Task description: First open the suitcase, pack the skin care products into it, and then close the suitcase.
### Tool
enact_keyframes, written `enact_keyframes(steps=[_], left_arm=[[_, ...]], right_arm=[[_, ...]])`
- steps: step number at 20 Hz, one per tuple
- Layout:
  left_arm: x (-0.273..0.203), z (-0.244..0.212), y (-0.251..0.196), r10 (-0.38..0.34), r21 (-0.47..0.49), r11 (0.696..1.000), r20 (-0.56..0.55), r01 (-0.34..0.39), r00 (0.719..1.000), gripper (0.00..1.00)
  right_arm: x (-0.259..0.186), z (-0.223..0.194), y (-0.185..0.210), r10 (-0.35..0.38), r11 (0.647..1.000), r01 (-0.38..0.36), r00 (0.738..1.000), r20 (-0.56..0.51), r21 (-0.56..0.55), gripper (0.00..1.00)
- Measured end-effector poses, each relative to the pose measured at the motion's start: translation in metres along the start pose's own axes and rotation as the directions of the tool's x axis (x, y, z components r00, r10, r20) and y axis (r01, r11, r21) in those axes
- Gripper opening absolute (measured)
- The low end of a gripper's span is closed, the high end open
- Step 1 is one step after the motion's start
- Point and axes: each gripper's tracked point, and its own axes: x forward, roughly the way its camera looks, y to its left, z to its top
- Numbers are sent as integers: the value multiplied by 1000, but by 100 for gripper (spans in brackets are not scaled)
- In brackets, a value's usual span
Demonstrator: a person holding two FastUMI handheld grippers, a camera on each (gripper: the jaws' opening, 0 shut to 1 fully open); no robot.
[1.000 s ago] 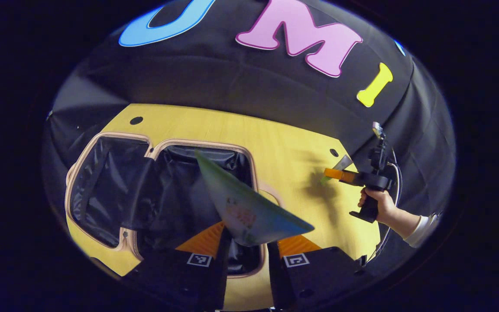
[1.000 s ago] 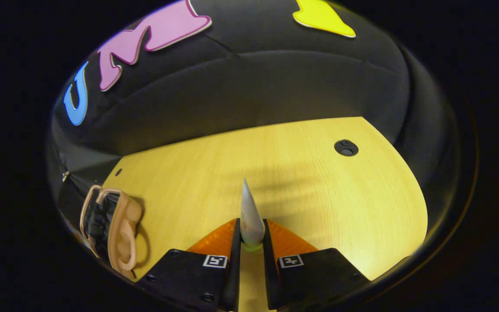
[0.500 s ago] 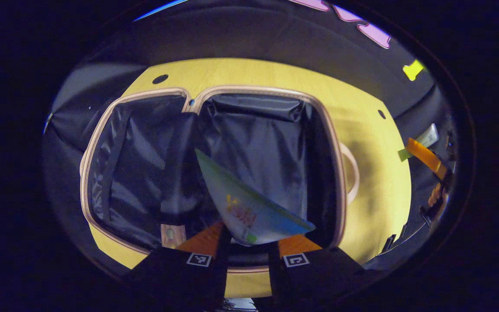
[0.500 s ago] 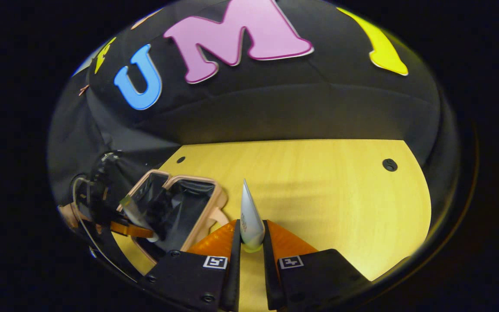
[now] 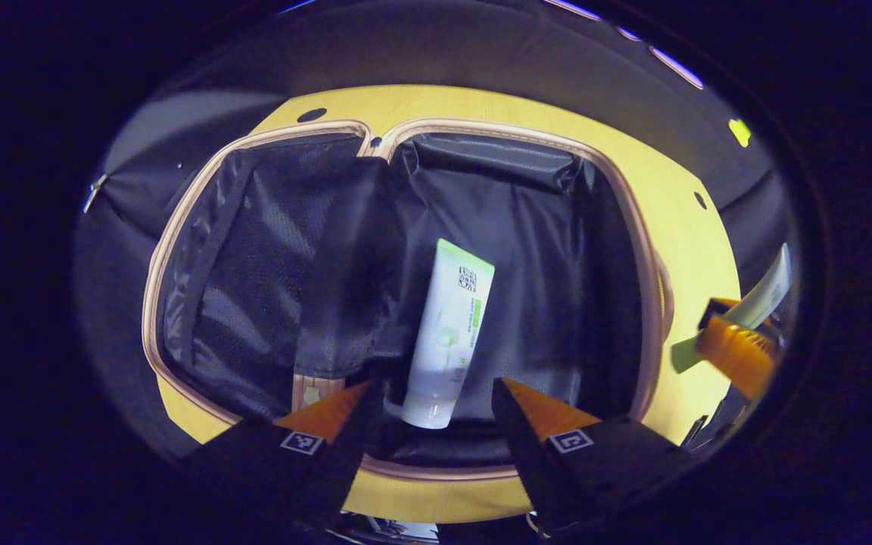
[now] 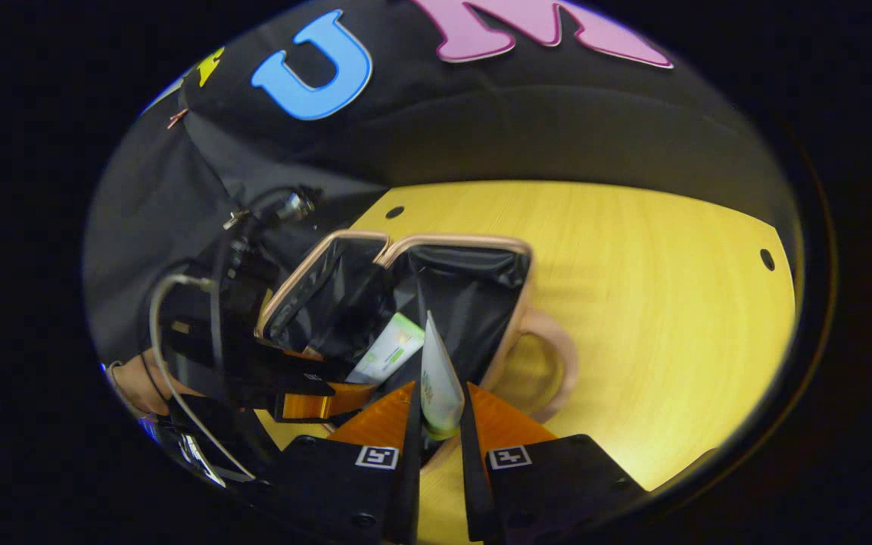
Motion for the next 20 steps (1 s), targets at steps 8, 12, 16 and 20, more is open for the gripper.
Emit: enact_keyframes(steps=[8, 12, 16, 20], left_arm=[[-96, 24, 80, 45, -8, 999, 298, -45, 954, 98], [-112, -9, 150, 117, -181, 981, 293, -65, 949, 98], [-114, -33, 220, 203, -314, 943, 274, -112, 940, 97], [-113, -16, 297, 300, -453, 879, 289, -146, 909, 96]], right_arm=[[58, -51, 18, -93, 993, 108, 966, -239, 49, 29], [76, -61, 18, -142, 987, 156, 954, -263, 34, 24], [68, -40, 18, -178, 983, 183, 972, -156, 19, 37], [-3, 33, 39, -155, 972, 185, 968, 196, -145, 83]])
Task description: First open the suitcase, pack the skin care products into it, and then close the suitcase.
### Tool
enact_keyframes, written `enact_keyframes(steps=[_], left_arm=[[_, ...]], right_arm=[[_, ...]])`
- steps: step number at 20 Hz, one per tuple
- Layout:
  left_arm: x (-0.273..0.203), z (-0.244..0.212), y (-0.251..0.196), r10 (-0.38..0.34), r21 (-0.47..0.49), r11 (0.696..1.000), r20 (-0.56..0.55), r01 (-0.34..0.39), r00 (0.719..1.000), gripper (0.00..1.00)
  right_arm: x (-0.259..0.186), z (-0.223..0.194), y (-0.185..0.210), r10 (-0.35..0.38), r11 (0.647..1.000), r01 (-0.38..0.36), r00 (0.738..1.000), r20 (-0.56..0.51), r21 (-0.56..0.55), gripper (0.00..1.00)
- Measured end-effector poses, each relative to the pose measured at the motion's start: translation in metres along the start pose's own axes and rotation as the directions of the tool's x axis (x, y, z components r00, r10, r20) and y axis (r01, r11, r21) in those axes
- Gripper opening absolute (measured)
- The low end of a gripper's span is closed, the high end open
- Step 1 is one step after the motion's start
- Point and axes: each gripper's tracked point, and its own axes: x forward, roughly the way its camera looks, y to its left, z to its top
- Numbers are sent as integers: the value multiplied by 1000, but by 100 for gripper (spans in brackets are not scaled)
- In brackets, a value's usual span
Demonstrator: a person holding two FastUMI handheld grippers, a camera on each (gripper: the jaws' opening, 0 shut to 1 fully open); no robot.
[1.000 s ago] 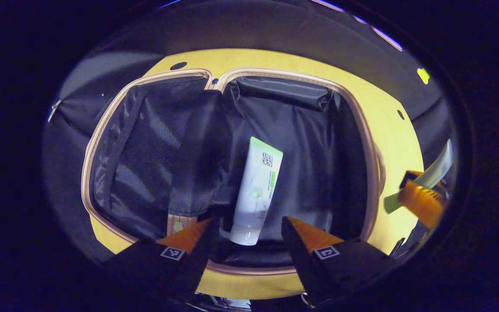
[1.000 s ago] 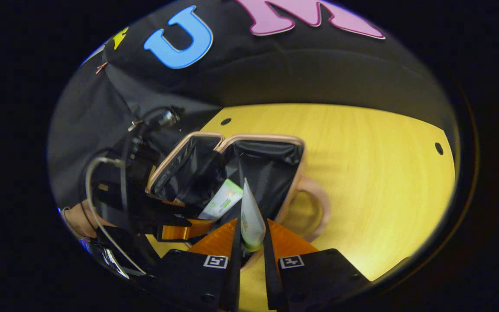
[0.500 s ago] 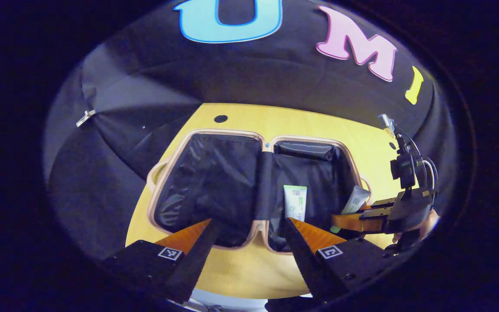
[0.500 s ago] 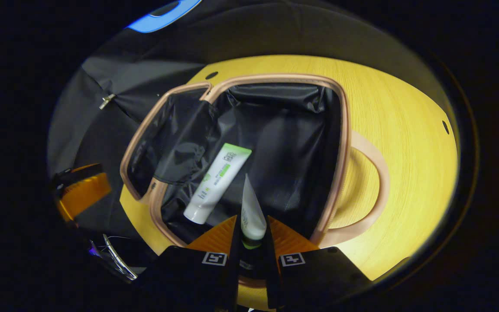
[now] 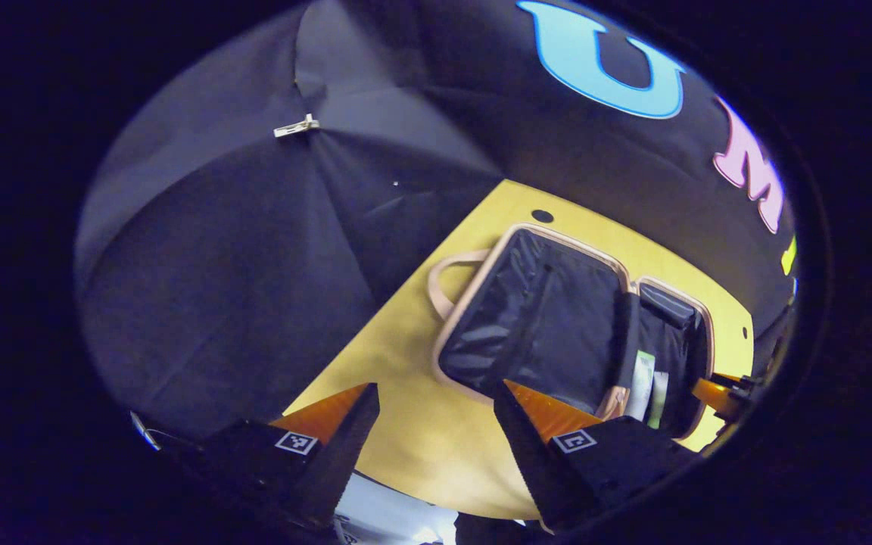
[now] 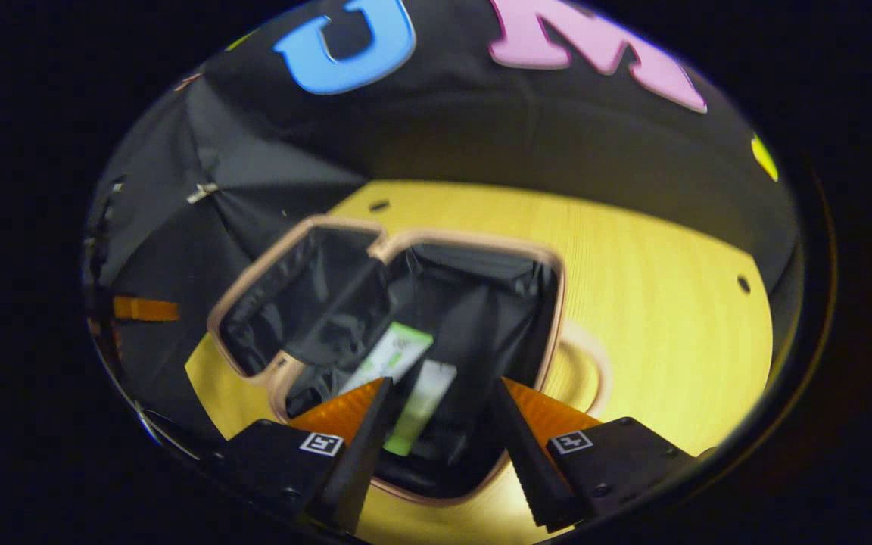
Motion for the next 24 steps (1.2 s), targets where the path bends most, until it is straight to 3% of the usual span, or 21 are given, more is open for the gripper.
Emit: enact_keyframes(steps=[1, 2, 3, 6, 11, 14, 17, 18, 19, 21, 24], left_arm=[[11, 12, 7, -4, -45, 999, 1, 4, 1000, 96], [22, 22, 13, -15, -88, 996, -3, 15, 1000, 96], [33, 33, 15, -34, -131, 991, -9, 32, 999, 96], [78, 63, 15, -90, -213, 974, -41, 79, 995, 93], [151, 67, 16, -42, -98, 995, -150, 28, 988, 96], [180, 56, 3, -57, -59, 997, -216, 45, 975, 97], [201, 46, 9, -7, -13, 1000, -257, 4, 966, 96], [204, 43, 3, -35, -19, 999, -271, 32, 962, 96], [204, 39, -9, -93, -47, 995, -286, 83, 954, 72], [209, 41, -20, -82, -37, 996, -286, 75, 955, 23], [199, 52, -20, -84, 13, 996, -248, 90, 965, 19]], right_arm=[[-16, 8, 3, 19, 999, -18, 999, 37, -28, 84], [-29, 16, 2, 26, 998, -23, 998, 58, -56, 77], [-40, 22, -2, 23, 997, -17, 997, 76, -79, 87], [-65, 39, -12, -20, 997, 30, 993, 117, -77, 87], [-88, 39, -39, -120, 993, 121, 986, 116, -1, 87], [-99, 32, -54, -179, 984, 178, 978, 106, 17, 87], [-109, 21, -60, -215, 977, 214, 972, 92, 12, 87], [-111, 18, -59, -217, 976, 217, 972, 86, 10, 87], [-112, 15, -57, -217, 976, 217, 973, 82, 10, 87], [-115, 16, -50, -201, 980, 199, 975, 91, 24, 88], [-126, 19, -41, -197, 980, 191, 974, 115, 62, 87]])
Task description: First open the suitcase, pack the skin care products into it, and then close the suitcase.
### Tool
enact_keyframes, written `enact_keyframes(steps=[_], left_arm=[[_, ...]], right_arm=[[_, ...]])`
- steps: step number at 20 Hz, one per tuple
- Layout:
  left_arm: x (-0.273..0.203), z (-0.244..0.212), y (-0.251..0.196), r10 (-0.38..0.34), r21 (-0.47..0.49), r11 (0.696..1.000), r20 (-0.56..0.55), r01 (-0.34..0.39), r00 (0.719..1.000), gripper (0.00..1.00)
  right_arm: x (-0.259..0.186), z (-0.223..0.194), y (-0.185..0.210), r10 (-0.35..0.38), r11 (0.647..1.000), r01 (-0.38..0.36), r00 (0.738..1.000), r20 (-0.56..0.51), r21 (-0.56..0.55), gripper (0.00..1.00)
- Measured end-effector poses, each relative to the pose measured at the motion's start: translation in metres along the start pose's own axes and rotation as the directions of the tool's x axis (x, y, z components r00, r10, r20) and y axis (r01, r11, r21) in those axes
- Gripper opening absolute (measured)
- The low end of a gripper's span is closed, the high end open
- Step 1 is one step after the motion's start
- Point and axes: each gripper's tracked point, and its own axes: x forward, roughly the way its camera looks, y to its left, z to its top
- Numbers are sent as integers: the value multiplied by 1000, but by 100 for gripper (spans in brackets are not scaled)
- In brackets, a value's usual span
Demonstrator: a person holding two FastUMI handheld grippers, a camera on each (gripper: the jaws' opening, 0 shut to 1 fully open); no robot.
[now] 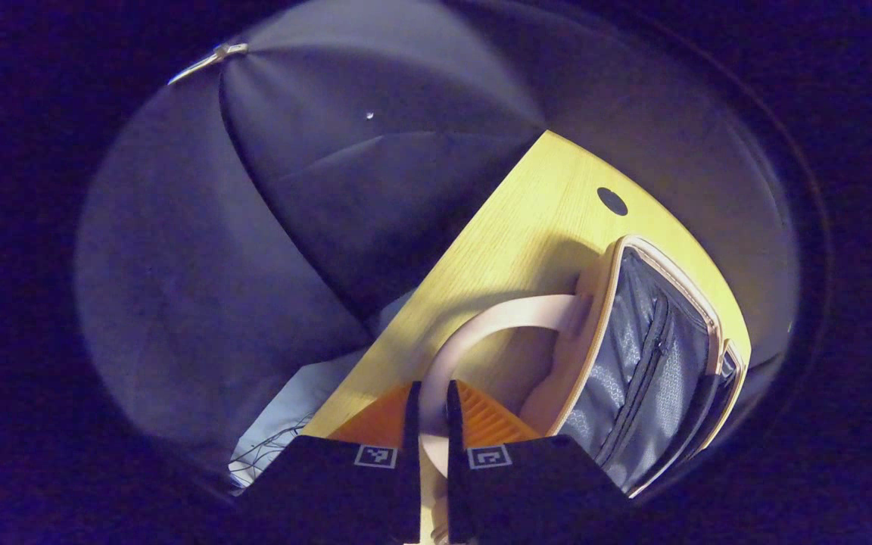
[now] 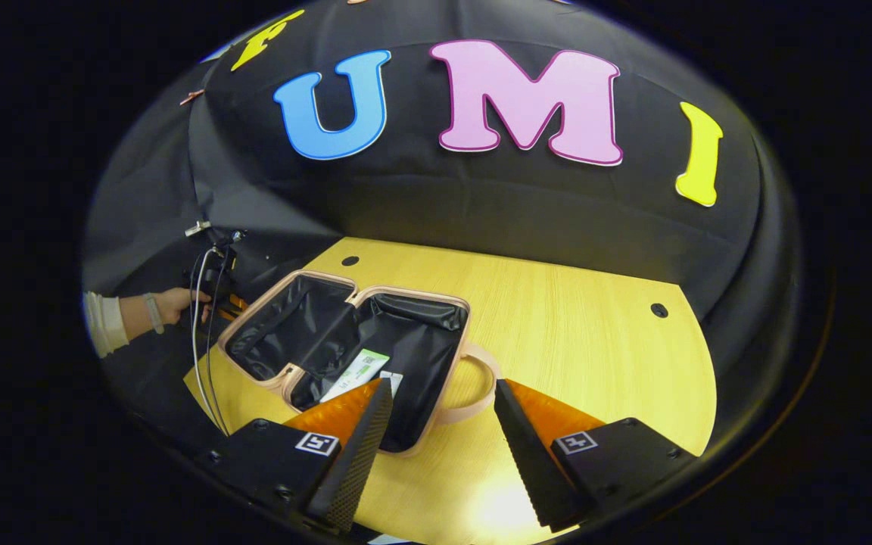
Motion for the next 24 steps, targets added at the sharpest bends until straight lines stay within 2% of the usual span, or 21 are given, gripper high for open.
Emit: enact_keyframes(steps=[4, 7, 10, 12, 14, 16, 19, 21, 24], left_arm=[[-37, 11, -18, -54, 7, 999, 65, 54, 996, 14], [-74, 29, -25, -77, 101, 993, 152, 62, 985, 6], [-132, 43, -41, -151, 194, 975, 236, 106, 960, 3], [-174, 49, -64, -228, 266, 952, 285, 152, 931, 6], [-220, 49, -91, -311, 357, 914, 316, 191, 896, 6], [-268, 43, -111, -389, 452, 864, 323, 221, 863, 6], [-330, 27, -144, -503, 541, 790, 304, 288, 809, 6], [-354, 6, -182, -580, 580, 734, 266, 353, 770, 6], [-353, -44, -251, -653, 619, 653, 169, 436, 738, 6]], right_arm=[[-17, 6, 10, 43, 998, -47, 997, 70, 49, 87], [-21, 4, 9, 64, 995, -69, 994, 86, 65, 87], [-27, 10, 6, 79, 993, -89, 990, 118, 80, 88], [-34, 17, 3, 90, 991, -103, 985, 144, 86, 88], [-40, 20, -7, 90, 992, -104, 982, 167, 77, 88], [-46, 21, -15, 94, 991, -110, 979, 180, 81, 88], [-57, 26, -31, 104, 988, -125, 974, 203, 93, 88], [-66, 26, -48, 98, 988, -120, 973, 208, 99, 88], [-85, 28, -82, 76, 991, -99, 972, 224, 94, 87]])
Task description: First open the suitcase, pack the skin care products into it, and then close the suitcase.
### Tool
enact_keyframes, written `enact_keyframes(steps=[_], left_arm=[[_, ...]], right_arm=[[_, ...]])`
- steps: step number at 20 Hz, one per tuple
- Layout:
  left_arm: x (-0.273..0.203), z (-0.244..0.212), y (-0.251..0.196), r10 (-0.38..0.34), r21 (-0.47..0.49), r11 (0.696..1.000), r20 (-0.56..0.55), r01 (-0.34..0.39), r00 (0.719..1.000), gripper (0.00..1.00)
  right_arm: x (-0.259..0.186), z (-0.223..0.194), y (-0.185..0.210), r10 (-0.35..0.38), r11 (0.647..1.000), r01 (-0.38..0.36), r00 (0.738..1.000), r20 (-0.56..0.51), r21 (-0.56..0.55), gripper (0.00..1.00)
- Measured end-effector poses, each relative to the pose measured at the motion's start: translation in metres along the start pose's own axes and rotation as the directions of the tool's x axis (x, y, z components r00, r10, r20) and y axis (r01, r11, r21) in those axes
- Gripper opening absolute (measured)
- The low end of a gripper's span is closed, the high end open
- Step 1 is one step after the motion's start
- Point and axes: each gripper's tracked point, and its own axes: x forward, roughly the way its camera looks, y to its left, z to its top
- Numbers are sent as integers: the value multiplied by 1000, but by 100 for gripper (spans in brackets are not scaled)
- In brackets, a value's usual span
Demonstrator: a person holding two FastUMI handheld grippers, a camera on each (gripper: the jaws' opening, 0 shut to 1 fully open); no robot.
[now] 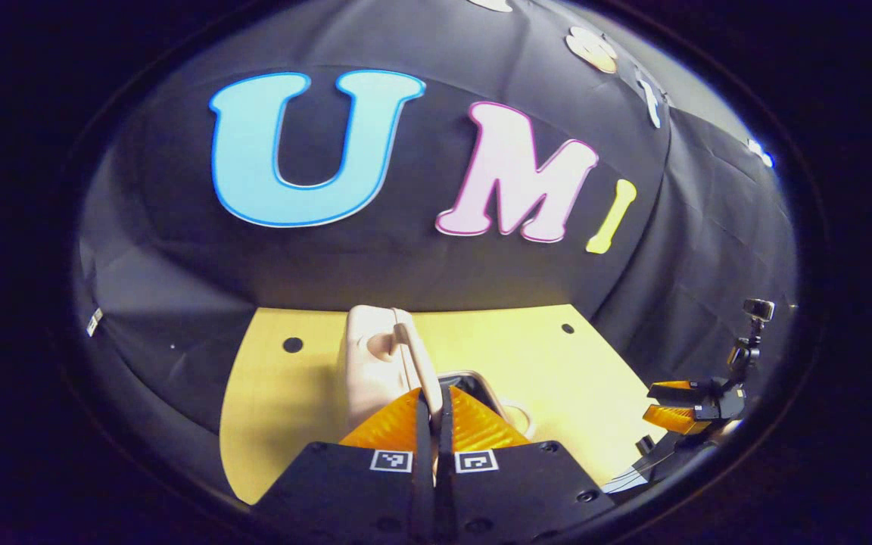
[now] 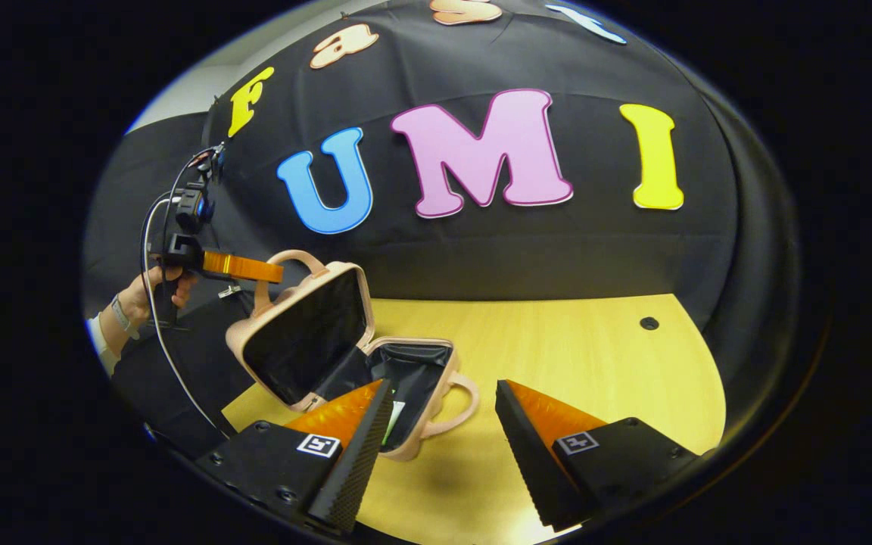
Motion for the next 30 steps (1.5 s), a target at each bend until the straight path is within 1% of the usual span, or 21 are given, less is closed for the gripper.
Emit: enact_keyframes(steps=[3, 5, 6, 9, 10, 12, 14, 15, 16, 17, 18, 20, 21, 22, 23, 25, 27, 28, 29, 30], left_arm=[[57, -45, -47, -56, 13, 998, -72, 58, 996, 6], [100, -78, -69, -75, 32, 996, -138, 80, 988, 6], [123, -90, -71, -80, 32, 996, -174, 87, 981, 6], [160, -129, -75, -79, -33, 997, -309, 73, 948, 6], [163, -132, -74, -61, -27, 998, -335, 55, 940, 7], [169, -144, -73, 2, 54, 998, -387, 20, 922, 7], [170, -152, -74, 50, 104, 995, -403, -9, 914, 12], [169, -154, -74, 65, 106, 994, -407, -24, 911, 13], [172, -159, -78, 67, 87, 996, -408, -34, 911, 16], [173, -156, -88, 61, 62, 997, -398, -40, 915, 26], [171, -149, -99, 55, 47, 998, -380, -40, 923, 20], [162, -127, -113, 87, 65, 995, -303, -71, 949, 67], [152, -113, -126, 91, 74, 994, -255, -75, 963, 90], [140, -101, -138, 101, 87, 993, -198, -85, 975, 91], [124, -86, -152, 103, 102, 991, -140, -89, 985, 88], [90, -57, -176, 111, 129, 986, -17, -108, 994, 89], [55, -32, -201, 113, 136, 983, 78, -123, 991, 90], [40, -18, -206, 121, 132, 982, 129, -138, 984, 92], [23, -3, -211, 123, 123, 981, 180, -147, 976, 97], [4, 14, -215, 127, 107, 982, 238, -156, 963, 98]], right_arm=[[-32, 8, -36, -42, 999, 43, 999, 30, -16, 87], [-48, 8, -59, -65, 998, 66, 997, 37, -13, 87], [-55, 6, -69, -81, 997, 81, 996, 33, -15, 87], [-73, 0, -99, -134, 991, 135, 991, 28, -11, 87], [-80, -1, -107, -148, 989, 149, 988, 30, -3, 88], [-90, -2, -119, -162, 987, 161, 986, 34, 12, 87], [-101, -4, -126, -153, 988, 152, 988, 27, 9, 87], [-105, -5, -133, -149, 989, 149, 989, 23, -3, 87], [-109, -3, -138, -142, 990, 142, 990, 22, -17, 87], [-113, -1, -144, -133, 991, 134, 991, 23, -30, 87], [-115, 0, -148, -118, 992, 119, 993, 24, -40, 87], [-118, 4, -155, -90, 994, 91, 996, 26, -51, 87], [-119, 7, -158, -77, 995, 79, 997, 29, -54, 87], [-119, 10, -162, -71, 996, 73, 997, 31, -60, 87], [-119, 14, -164, -65, 995, 68, 997, 39, -72, 87], [-121, 32, -166, -56, 993, 63, 996, 76, -95, 87], [-123, 54, -165, -61, 991, 75, 991, 120, -114, 87], [-125, 66, -162, -64, 990, 82, 987, 146, -116, 87], [-127, 79, -156, -64, 990, 84, 983, 174, -112, 87], [-129, 93, -148, -62, 991, 85, 977, 205, -106, 87]])
